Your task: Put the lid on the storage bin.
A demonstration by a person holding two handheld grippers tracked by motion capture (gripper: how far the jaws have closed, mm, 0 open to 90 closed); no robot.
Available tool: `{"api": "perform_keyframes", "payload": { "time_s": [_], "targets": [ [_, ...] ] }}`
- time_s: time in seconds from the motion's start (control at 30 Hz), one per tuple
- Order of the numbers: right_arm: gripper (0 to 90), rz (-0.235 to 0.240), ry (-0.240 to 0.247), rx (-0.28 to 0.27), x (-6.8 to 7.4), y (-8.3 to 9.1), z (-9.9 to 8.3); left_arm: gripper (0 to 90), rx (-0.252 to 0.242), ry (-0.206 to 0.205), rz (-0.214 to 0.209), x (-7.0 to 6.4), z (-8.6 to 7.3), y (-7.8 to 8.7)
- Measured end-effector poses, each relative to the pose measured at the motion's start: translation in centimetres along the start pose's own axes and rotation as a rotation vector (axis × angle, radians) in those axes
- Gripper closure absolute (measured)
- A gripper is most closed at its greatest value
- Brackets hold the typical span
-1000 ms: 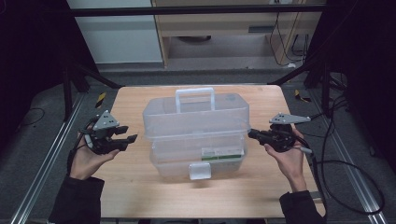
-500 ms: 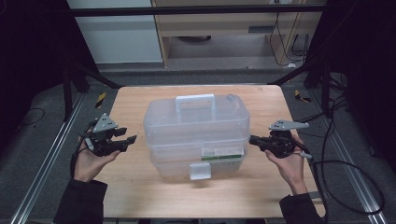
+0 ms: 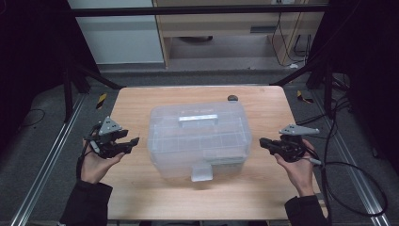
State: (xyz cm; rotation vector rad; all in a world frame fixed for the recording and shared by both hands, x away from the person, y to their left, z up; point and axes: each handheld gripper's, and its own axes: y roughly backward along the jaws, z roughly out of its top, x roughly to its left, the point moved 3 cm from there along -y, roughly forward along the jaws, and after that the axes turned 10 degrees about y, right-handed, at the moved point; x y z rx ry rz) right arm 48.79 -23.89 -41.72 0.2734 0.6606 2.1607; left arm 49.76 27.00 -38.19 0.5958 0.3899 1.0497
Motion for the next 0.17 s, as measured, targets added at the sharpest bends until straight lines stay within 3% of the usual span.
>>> {"api": "perform_keyframes", "payload": {
  "time_s": [0.17],
  "targets": [
    [53.6, -0.093, -0.019, -0.002, -1.4, 0.2, -1.6, 43.1, 0.005, 0.007, 0.014, 0.2, -0.4, -0.5]
  ]
}}
